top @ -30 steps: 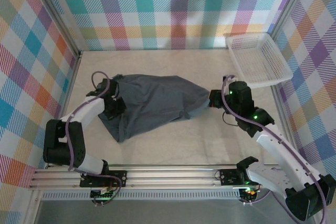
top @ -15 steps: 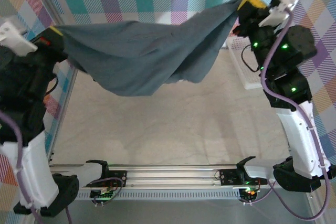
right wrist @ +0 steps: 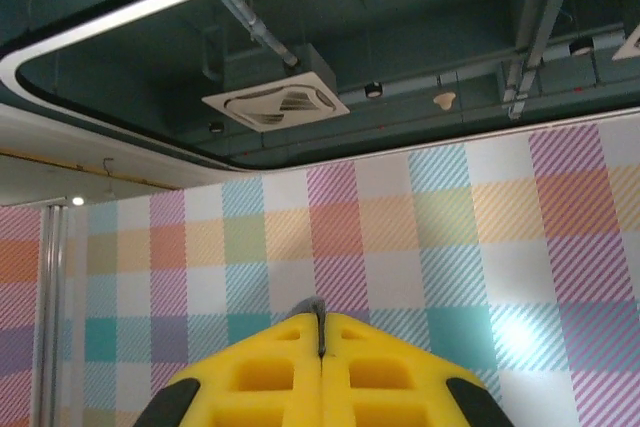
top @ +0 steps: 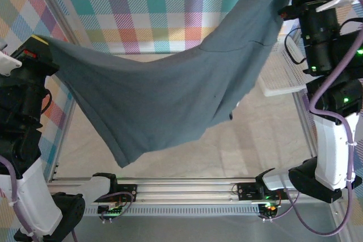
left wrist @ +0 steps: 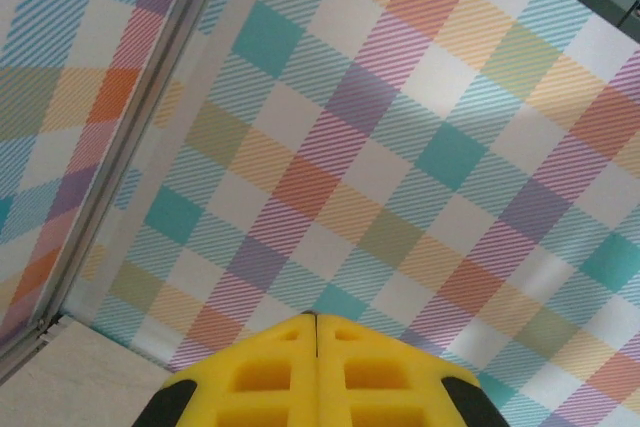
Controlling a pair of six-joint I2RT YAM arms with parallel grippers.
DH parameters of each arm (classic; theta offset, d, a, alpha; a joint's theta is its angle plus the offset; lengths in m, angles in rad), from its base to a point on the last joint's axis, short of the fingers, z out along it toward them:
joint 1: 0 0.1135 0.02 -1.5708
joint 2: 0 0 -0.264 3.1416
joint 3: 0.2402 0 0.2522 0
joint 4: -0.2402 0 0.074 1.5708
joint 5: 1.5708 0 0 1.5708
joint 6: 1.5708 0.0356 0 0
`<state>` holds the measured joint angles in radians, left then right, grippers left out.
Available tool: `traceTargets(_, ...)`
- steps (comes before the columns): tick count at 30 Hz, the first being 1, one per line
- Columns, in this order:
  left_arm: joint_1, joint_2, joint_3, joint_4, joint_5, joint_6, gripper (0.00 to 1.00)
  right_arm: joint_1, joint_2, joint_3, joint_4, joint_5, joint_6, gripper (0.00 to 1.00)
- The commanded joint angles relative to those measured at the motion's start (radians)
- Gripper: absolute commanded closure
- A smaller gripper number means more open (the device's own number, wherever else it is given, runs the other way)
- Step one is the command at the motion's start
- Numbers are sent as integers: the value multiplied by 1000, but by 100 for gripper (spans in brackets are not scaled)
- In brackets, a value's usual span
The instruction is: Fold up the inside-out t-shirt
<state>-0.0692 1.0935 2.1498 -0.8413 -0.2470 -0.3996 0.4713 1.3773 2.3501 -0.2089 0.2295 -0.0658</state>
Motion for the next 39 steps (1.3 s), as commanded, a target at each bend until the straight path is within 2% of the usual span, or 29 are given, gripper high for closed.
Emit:
traceTargets(1, 10, 51, -28, 38, -28, 0, 100, -4, 62, 57, -39, 22, -87, 100)
traceTargets(4, 11, 136, -156, 101, -12, 4, 100, -16, 173, 27, -70, 91, -159, 100)
traceTargets(8, 31, 293, -328, 267, -3, 39, 100, -113, 379, 20, -121, 67, -78, 100)
traceTargets(10, 56, 401, -317, 324, 11, 62, 100, -159, 493, 60, -128, 66, -25, 100)
traceTargets(13, 108, 577, -196, 326, 101, 97, 100, -203, 689, 254, -226, 45, 56, 100)
traceTargets(14, 128, 634, -130, 286, 134, 90, 86, -213, 742, 306, -251, 28, 74, 100)
traceTargets(15, 144, 681, -65, 240, 163, 81, 69, -224, 769, 322, -267, -6, 109, 87)
traceTargets(17, 158, 723, 13, 164, 212, 69, 50, -232, 775, 309, -306, -71, 153, 52)
traceTargets(18, 157, 714, 12, 146, 250, 68, 46, -232, 773, 314, -357, -98, 158, 45)
traceTargets(19, 157, 692, -13, 143, 300, 54, 44, -232, 768, 319, -410, -123, 167, 43)
traceTargets(22, 123, 540, -222, 204, 536, -8, 43, -232, 717, 287, -636, -270, 225, 41)
traceTargets(24, 35, 410, -401, 241, 593, -8, 43, -232, 633, 128, -723, -396, 270, 44)
traceTargets(25, -61, 335, -505, 258, 561, 9, 43, -231, 552, -46, -707, -451, 304, 45)
traceTargets(26, -155, 276, -594, 274, 505, 29, 43, -229, 467, -233, -643, -482, 335, 46)
traceTargets(28, -402, 182, -775, 295, 364, 50, 43, -230, 215, -722, -393, -514, 429, 45)
traceTargets(31, -713, 174, -948, 285, 187, 76, 43, -232, -47, -1141, -281, -432, 513, 43)
traceTargets(34, -946, 238, -1042, 298, 80, 110, 43, -235, -207, -1329, -372, -356, 508, 42)
traceTargets(37, -1071, 348, -1071, 285, 5, 163, 40, -236, -342, -1450, -421, -310, 505, 41)
traceTargets(39, -1109, 426, -1065, 282, -38, 211, 38, -236, -398, -1491, -427, -308, 507, 41)
